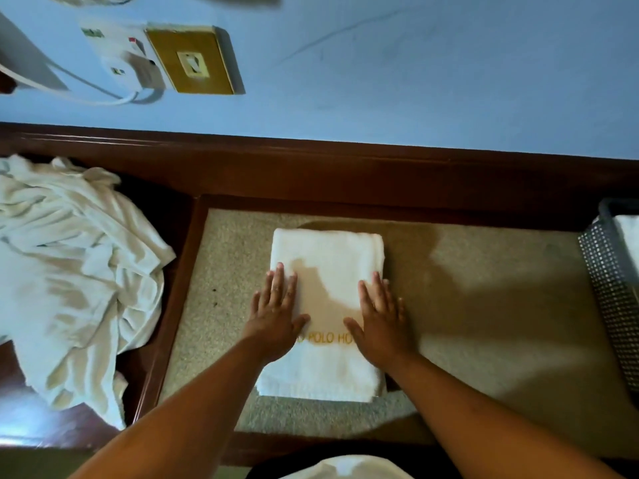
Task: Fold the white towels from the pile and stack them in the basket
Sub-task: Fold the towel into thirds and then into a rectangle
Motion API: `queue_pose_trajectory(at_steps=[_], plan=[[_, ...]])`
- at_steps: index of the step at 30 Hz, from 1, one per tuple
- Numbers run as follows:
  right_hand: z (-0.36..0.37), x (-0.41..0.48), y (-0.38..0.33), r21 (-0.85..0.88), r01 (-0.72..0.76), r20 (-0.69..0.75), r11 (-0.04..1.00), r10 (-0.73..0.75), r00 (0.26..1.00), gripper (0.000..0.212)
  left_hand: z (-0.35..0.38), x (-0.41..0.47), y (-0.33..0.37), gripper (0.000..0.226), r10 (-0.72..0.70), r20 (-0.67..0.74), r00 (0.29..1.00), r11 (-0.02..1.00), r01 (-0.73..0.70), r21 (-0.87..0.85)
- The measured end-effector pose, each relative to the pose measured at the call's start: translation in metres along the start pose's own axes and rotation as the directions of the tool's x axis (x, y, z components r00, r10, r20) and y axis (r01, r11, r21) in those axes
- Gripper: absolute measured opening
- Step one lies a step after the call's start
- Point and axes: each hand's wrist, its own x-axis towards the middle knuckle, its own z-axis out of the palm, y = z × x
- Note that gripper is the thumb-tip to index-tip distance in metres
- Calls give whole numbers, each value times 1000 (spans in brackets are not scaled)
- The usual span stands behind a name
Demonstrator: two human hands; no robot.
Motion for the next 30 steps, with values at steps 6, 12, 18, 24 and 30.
queue_pose_trajectory(at_steps=[6, 12, 18, 24, 30], plan=[[9, 2, -4, 441, -371, 29, 817, 400, 916, 96, 7, -1, 7, 101, -489, 97, 867, 679, 448, -582], [19, -6, -4, 770, -521, 322, 369, 480, 816, 73, -16, -18, -8, 78, -297, 320, 900, 332, 412, -849], [-39, -20, 5, 896, -361, 254, 258, 368, 894, 37, -57, -33, 34, 36, -126, 356, 926, 58, 366, -929], [-106, -76, 57, 947, -240, 140, 214, 396, 907, 22, -67, -41, 100, 46, 53, 409, 911, -20, 411, -912], [-159, -133, 144, 962, -130, -16, 241, 522, 853, 29, -75, -25, 213, 46, 232, 281, 931, 60, 275, -960]])
